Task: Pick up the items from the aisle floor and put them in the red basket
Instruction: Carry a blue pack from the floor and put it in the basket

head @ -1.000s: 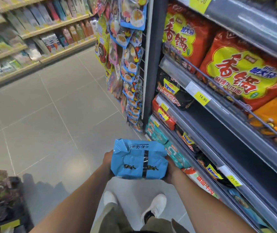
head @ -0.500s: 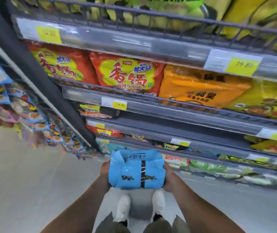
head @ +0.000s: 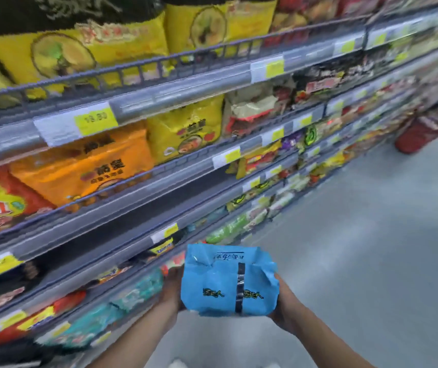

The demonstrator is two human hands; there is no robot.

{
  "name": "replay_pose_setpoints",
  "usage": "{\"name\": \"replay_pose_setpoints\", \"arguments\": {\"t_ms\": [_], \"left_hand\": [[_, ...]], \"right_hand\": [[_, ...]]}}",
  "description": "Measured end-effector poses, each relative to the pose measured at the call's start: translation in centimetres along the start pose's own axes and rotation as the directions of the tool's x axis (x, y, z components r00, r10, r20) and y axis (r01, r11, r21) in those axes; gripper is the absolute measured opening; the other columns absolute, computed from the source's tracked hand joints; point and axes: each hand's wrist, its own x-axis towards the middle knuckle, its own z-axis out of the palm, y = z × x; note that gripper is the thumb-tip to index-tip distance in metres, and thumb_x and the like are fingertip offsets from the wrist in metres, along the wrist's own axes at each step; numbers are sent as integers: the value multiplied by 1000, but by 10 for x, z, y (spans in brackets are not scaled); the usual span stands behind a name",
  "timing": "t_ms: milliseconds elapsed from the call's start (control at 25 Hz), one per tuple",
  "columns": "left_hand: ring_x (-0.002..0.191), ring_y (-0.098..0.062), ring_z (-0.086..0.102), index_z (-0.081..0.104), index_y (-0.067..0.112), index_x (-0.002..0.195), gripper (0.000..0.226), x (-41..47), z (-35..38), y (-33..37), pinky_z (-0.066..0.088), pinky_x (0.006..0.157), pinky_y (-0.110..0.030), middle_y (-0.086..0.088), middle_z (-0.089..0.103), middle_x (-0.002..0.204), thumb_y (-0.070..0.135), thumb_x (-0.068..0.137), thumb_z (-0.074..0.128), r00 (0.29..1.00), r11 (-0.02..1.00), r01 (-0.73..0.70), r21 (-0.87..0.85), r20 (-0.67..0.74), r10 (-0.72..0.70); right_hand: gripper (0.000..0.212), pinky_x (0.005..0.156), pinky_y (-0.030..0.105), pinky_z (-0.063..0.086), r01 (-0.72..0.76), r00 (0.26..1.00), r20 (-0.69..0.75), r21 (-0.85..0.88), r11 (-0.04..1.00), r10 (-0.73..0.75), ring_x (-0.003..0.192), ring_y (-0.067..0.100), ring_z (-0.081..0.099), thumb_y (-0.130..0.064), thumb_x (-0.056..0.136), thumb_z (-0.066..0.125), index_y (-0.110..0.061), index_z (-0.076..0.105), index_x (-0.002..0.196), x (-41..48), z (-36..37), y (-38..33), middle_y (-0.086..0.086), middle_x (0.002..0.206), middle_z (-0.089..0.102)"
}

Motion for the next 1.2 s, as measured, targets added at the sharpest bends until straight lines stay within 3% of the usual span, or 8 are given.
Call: {"name": "replay_pose_setpoints", "arguments": {"t_ms": [160, 240, 320, 440, 600, 720, 1080, 1200], "left_hand": [[46, -14, 58, 56, 13, 87, 22, -28, 116, 0, 41, 40, -15, -12, 64, 72, 14, 103, 42, 981, 963, -72, 260, 194, 21], [70, -17, 66, 67, 21, 104, 20, -39, 166, -9, 59, 61, -28, -8, 74, 91, 31, 101, 49, 959, 924, -156, 348, 278, 58], [85, -23, 62, 70, 27, 114, 24, -52, 211, -20, 58, 85, -46, -12, 74, 101, 36, 96, 56, 917, 888, -251, 385, 389, 91], [90, -23, 56, 74, 30, 109, 29, -72, 272, -31, 56, 78, -39, -8, 68, 98, 22, 103, 47, 862, 879, -307, 366, 498, 94], [96, -22, 50, 76, 39, 98, 42, -94, 341, -42, 53, 85, -43, -5, 65, 104, 14, 103, 42, 805, 870, -339, 359, 588, 72], [97, -25, 55, 75, 42, 104, 37, -99, 382, -42, 54, 94, -49, -11, 69, 107, 20, 104, 46, 784, 868, -351, 352, 617, 68], [118, -38, 63, 65, 38, 127, 30, -60, 505, -18, 60, 87, -45, -18, 68, 122, 28, 103, 51, 708, 827, -419, 374, 705, 39], [111, -39, 65, 65, 32, 127, 27, -30, 556, 3, 61, 81, -43, -25, 65, 120, 30, 103, 53, 712, 838, -388, 384, 702, 8]], "right_hand": [[28, 82, 49, 56, 256, 956, -180, 127, 958, -232, 86, 30, 72, -28, 88, 68, -11, 69, 111, -54, -95, -17, 10, 98, 77], [25, 76, 41, 55, 345, 922, -251, 188, 920, -294, 88, 26, 69, -30, 102, 57, -14, 68, 116, -73, -148, -18, 9, 102, 75], [29, 72, 38, 58, 400, 891, -312, 201, 894, -329, 89, 20, 72, -41, 105, 52, -24, 71, 119, -86, -198, -19, 5, 108, 77], [30, 61, 34, 59, 456, 843, -423, 235, 858, -332, 70, 16, 71, -58, 74, 76, -31, 78, 87, -99, -266, -25, 1, 89, 73], [42, 95, 61, 56, 502, 811, -397, 95, 860, -429, 106, 24, 71, -60, 105, 40, -35, 66, 127, -132, -319, -40, -1, 123, 74], [41, 102, 64, 52, 538, 788, -400, 75, 840, -469, 121, 26, 67, -52, 110, 33, -35, 60, 135, -142, -350, -52, -1, 130, 72], [36, 103, 58, 52, 534, 740, -553, 133, 835, -384, 118, 27, 69, -48, 108, 39, -34, 65, 127, -110, -431, -105, -3, 123, 75], [40, 89, 47, 60, 535, 722, -607, 186, 824, -331, 96, 18, 73, -63, 90, 62, -33, 73, 114, -82, -462, -145, -1, 111, 77]]}}
